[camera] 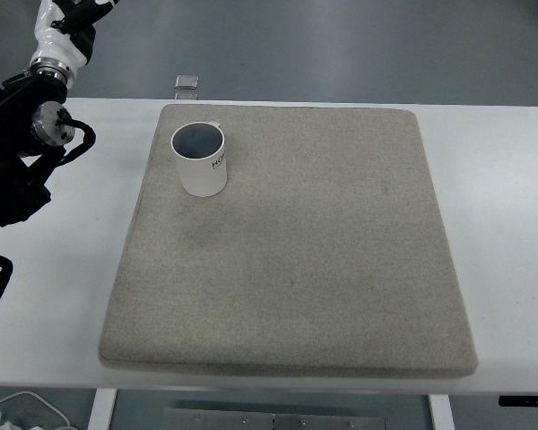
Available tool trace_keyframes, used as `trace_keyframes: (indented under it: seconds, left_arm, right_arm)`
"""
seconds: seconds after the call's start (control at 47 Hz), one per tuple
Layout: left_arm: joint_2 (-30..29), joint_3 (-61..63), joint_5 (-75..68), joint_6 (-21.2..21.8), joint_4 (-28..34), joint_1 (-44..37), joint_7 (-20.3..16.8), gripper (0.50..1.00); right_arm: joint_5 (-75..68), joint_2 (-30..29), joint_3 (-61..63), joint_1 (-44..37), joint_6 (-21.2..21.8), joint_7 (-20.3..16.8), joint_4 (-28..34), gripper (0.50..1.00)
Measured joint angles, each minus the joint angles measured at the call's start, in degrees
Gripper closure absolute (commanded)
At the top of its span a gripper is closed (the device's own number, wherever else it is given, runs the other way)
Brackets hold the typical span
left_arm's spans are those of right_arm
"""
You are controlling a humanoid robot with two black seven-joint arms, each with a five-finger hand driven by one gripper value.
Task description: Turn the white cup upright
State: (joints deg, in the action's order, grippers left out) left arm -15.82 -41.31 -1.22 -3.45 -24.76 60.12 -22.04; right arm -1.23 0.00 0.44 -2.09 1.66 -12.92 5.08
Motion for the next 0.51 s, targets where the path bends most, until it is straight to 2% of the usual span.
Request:
trace_keyframes:
  seconds: [0.234,0.511]
  left_arm:
    - [-0.07,-0.07,8.93,-3.62,5.84,-0.29,6.13,0.504]
    - [0.73,-3.46,17.42,-4.26,6.40,-2.11,12.18,0.504]
  right_arm:
    - [0.00,0.00,0.18,-0.01,-0.02,0.00,0.01,0.570]
    - [-0.09,0.00,0.02,0.21,0.38,0.00,0.08,0.570]
